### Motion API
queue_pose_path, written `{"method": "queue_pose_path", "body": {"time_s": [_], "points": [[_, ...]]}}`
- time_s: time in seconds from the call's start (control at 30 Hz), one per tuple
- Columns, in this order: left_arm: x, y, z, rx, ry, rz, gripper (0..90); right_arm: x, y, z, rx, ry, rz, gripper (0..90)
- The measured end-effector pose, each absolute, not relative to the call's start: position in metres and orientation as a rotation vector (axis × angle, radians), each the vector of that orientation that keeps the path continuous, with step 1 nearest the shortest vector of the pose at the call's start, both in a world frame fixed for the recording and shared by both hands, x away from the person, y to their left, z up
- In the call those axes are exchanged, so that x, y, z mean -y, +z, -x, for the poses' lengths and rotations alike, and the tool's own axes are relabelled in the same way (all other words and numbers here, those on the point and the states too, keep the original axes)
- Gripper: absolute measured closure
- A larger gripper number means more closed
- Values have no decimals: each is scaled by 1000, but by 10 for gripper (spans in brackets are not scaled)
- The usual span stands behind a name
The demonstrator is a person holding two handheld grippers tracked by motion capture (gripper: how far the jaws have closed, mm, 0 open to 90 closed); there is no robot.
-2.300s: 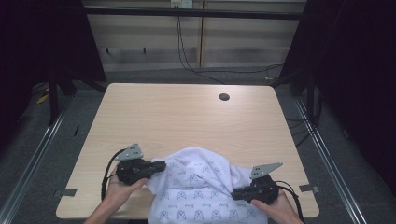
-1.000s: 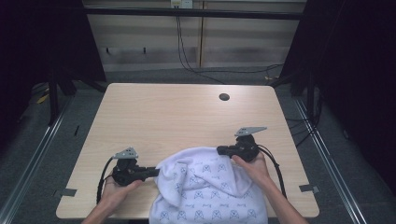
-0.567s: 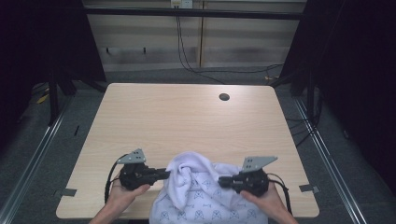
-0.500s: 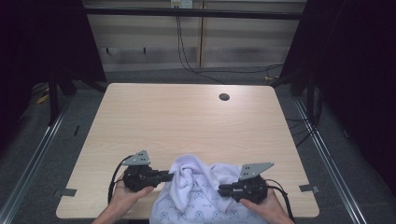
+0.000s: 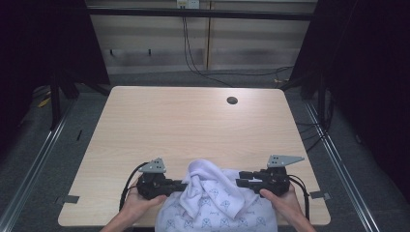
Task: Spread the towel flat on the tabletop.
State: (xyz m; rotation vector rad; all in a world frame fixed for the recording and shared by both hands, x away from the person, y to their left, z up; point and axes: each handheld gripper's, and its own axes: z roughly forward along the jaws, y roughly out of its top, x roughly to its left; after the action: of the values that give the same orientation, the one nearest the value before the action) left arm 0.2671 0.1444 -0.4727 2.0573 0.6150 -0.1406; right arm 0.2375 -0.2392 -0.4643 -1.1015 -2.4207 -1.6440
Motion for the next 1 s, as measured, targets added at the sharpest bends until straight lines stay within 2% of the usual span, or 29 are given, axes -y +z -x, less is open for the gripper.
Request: {"method": "queue_pose_path", "body": {"time_s": [0.13,0.2,0.23,0.27,0.57,0.77,1.0], "points": [[-148,-473,-271,-632,-131,-2059,843,223,-483,-238,2500,-1441,1090,611],[-153,-471,-273,-646,-110,-2049,853,217,-487,-237,2517,-1406,1056,785],[-156,-469,-275,-651,-94,-2043,858,217,-484,-237,2541,-1423,1069,846],[-160,-465,-276,-660,-71,-2034,863,220,-479,-238,2527,-1474,1094,857],[-185,-410,-309,-681,122,-1937,876,263,-402,-270,2500,-1834,1239,862],[-181,-357,-338,-657,285,-1882,876,260,-354,-302,2562,-1900,1220,858],[-174,-315,-402,-698,393,-1849,868,257,-321,-360,2624,-1906,1283,847]]}}
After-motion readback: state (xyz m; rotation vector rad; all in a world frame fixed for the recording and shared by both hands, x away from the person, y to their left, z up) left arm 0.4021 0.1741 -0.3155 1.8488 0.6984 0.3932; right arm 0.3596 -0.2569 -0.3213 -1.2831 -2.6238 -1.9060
